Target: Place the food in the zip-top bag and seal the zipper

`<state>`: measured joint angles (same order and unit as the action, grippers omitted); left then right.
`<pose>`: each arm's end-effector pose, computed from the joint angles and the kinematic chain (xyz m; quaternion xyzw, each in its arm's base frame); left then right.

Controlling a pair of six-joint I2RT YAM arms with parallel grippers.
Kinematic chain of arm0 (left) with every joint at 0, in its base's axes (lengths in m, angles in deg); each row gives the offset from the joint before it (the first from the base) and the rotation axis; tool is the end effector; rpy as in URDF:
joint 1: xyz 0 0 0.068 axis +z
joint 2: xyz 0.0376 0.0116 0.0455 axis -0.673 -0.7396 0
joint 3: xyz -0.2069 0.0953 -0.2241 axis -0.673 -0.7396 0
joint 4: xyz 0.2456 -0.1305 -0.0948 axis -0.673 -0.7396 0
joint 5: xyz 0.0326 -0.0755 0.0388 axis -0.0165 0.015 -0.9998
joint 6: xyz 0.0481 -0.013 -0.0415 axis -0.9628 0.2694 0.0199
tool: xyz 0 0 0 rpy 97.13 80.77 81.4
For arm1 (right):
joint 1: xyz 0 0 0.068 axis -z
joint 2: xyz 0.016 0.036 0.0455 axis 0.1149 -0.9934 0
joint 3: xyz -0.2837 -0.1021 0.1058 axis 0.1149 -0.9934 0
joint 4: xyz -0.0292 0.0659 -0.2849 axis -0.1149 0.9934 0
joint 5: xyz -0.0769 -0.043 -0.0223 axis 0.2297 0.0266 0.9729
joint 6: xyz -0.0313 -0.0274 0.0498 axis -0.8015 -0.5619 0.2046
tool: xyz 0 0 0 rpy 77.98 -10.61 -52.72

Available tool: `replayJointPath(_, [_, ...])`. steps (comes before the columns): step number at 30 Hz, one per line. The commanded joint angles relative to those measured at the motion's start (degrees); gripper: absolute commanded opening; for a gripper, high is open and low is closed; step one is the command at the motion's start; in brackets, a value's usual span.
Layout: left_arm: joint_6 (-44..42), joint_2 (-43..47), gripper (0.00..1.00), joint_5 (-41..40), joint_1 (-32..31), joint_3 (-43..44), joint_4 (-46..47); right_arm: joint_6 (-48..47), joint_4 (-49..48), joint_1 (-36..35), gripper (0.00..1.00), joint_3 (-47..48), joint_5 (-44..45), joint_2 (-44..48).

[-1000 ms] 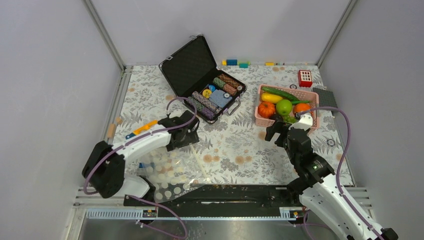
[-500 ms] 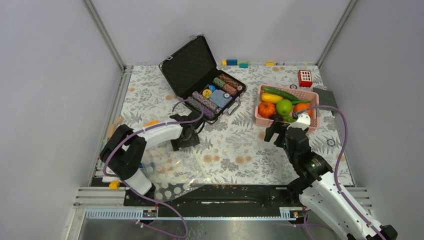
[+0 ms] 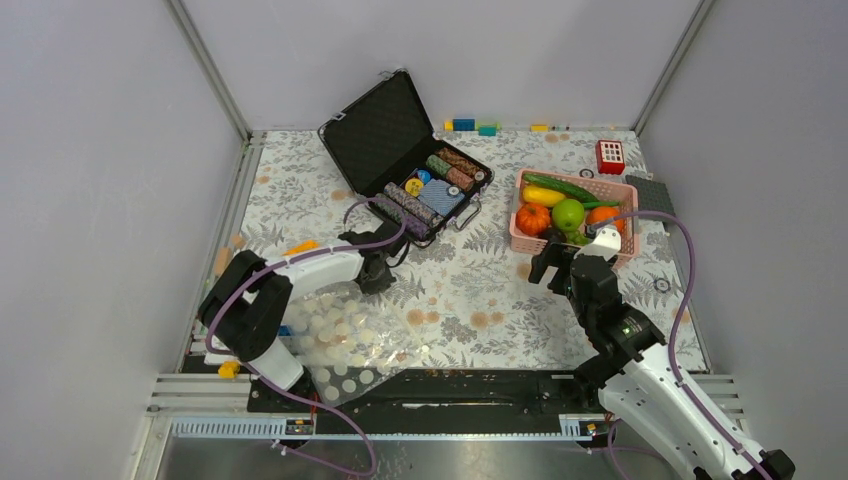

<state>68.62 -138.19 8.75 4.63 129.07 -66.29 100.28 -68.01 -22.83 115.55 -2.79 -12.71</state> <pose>0.2562 -0.1781 0.1701 -0.2079 0.9590 0.0155 0.1918 0.1414 0.0552 0.2778 0.1061 0.8138 0.1000 0.5625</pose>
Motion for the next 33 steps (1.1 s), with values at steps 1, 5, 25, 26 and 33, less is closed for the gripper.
replayJointPath(1, [1.2, -0.9, 0.0, 1.3, 0.3, -2.4, 1.8, 0.4, -0.8, 0.3, 1.0, 0.6, 2.0, -0.6])
replayJointPath(5, [-2.9, 1.4, 0.0, 3.1, 0.3, -2.0, 3.5, 0.4, -0.8, 0.3, 1.0, 0.9, 0.9, -1.2])
replayJointPath(25, [-20.5, 24.0, 0.0, 25.1, -5.6, -5.9, 37.5, 3.6, -23.0, -6.6, 1.0, 1.9, -38.6, -14.4])
replayJointPath(26, [-20.0, 23.7, 0.0, 24.5, -5.6, -5.7, 37.3, 2.9, -23.0, -10.3, 1.0, 3.3, -35.8, -15.9])
replayJointPath(33, [-18.5, 22.1, 0.0, 20.7, -6.0, -4.3, 34.2, 3.7, -26.3, -17.9, 1.0, 6.0, -28.1, -23.3])
